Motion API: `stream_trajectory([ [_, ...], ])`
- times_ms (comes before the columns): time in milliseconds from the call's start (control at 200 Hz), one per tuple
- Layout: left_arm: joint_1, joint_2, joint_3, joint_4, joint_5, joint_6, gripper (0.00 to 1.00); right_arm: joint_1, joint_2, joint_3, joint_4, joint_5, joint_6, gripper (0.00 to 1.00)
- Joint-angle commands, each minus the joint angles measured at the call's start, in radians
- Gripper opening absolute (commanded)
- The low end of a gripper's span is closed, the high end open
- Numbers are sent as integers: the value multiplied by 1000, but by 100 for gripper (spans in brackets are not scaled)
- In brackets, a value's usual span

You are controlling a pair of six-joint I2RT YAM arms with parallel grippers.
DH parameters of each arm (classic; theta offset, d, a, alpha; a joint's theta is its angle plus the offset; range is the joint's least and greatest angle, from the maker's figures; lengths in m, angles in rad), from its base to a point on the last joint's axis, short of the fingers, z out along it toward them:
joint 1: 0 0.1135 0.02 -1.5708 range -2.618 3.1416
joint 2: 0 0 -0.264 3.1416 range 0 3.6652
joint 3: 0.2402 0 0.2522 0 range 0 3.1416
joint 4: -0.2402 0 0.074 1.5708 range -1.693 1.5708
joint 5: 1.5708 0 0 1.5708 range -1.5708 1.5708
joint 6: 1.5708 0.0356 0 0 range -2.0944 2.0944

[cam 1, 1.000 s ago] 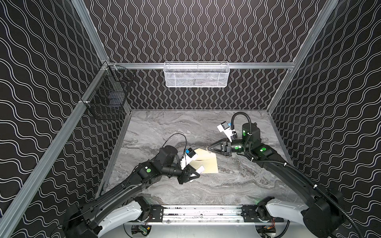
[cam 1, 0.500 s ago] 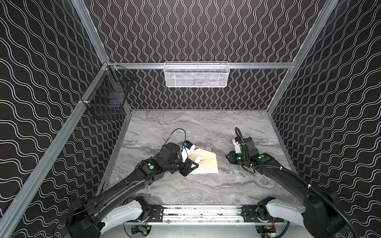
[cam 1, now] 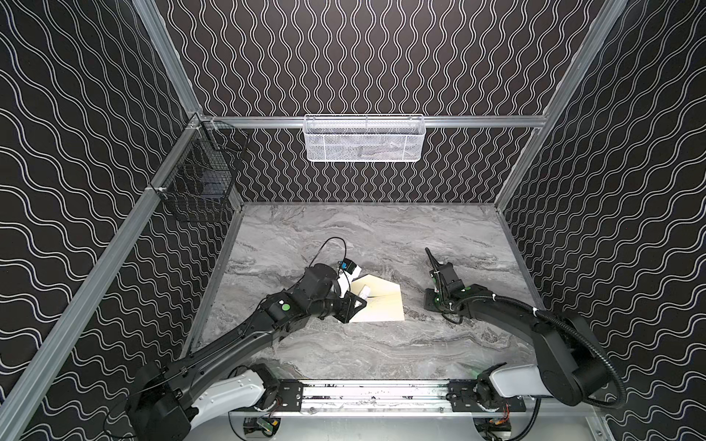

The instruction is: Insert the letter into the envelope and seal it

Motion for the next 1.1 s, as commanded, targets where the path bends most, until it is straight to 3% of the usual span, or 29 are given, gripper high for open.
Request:
stream_trajectory([
  [0, 1, 8, 1, 20, -11, 27, 0, 0, 11, 8, 13, 0, 2, 7],
  [250, 1, 27, 13, 15, -10, 32, 0, 0, 35, 1, 28, -22, -1, 26],
  [566, 4, 29, 20, 19, -17, 34, 0, 0, 17, 1, 22, -24, -5, 39],
  [786, 5, 15, -48, 147, 28, -45, 0, 0, -101, 18, -42, -72, -14, 52],
  [906, 5, 19, -86, 254, 58, -101, 0, -1, -237, -3, -27, -236, -13, 55],
  [1001, 5, 9, -109, 351, 75, -143, 0, 0, -362, -69, 143, -551, 27, 56],
  [1096, 3, -22, -170, 517, 102, -199, 0, 0, -453, -161, 449, -824, 175, 57],
])
